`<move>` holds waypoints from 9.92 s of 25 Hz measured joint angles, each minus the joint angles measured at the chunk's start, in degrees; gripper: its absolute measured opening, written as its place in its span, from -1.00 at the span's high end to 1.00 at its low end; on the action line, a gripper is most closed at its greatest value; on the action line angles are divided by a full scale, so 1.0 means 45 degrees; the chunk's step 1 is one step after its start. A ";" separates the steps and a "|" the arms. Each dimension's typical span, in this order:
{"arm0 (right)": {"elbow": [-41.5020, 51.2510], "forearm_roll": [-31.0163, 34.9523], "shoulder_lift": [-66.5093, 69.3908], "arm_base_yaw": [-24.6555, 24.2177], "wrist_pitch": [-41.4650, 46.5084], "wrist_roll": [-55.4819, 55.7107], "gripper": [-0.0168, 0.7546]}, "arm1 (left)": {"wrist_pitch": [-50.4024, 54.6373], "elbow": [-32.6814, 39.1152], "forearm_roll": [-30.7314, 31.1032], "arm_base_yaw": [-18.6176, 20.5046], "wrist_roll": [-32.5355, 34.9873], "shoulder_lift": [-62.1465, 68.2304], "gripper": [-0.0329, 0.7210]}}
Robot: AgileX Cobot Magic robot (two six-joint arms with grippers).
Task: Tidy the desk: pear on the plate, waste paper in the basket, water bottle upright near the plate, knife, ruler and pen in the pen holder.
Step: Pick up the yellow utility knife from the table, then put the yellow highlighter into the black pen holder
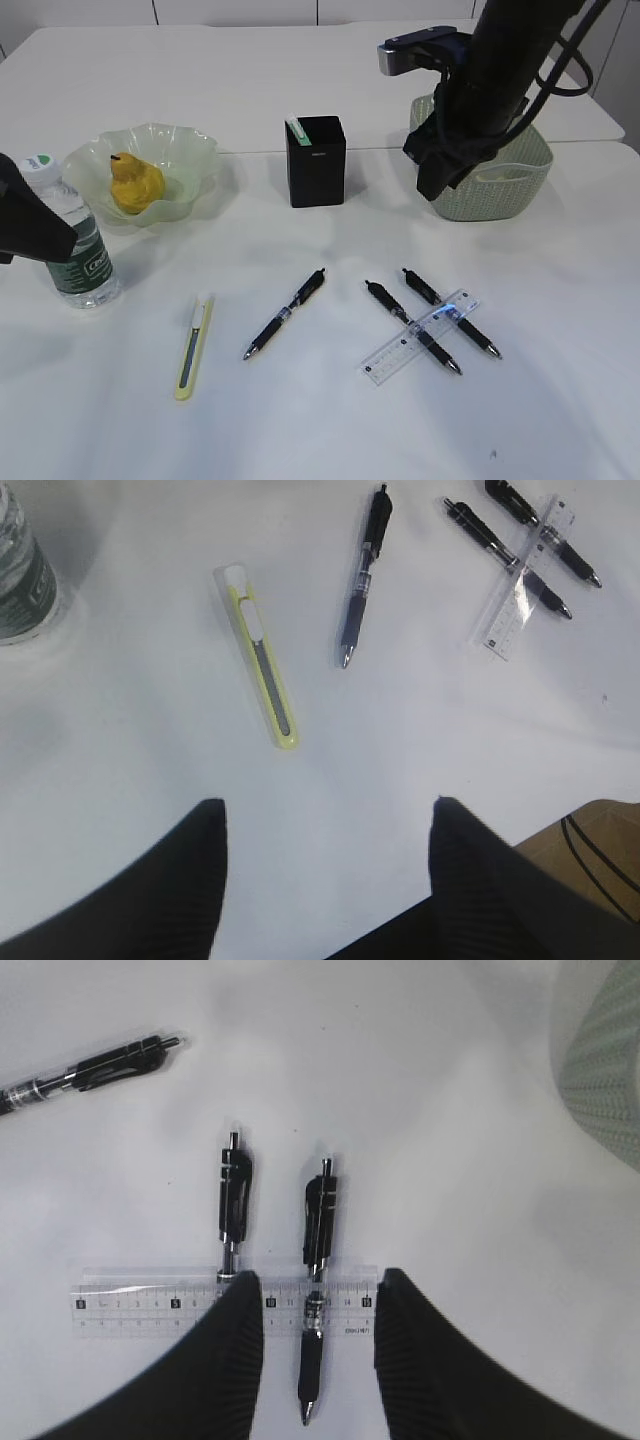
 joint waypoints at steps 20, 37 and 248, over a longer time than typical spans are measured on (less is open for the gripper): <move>-0.0019 -0.0855 -0.1587 0.0000 0.0212 0.0904 0.14 | -0.0125 0.0000 -0.0004 -0.1017 0.0129 0.1990 -0.28; -0.0019 -0.1022 -0.2100 0.0000 0.0288 0.1151 0.14 | -0.1126 -0.0020 0.1263 -0.4306 -0.0109 0.2727 -0.28; 0.1180 -0.1416 -0.3053 0.0000 0.0368 0.1515 0.14 | -0.8000 -0.8018 0.8382 -0.3046 -0.5670 1.0650 0.62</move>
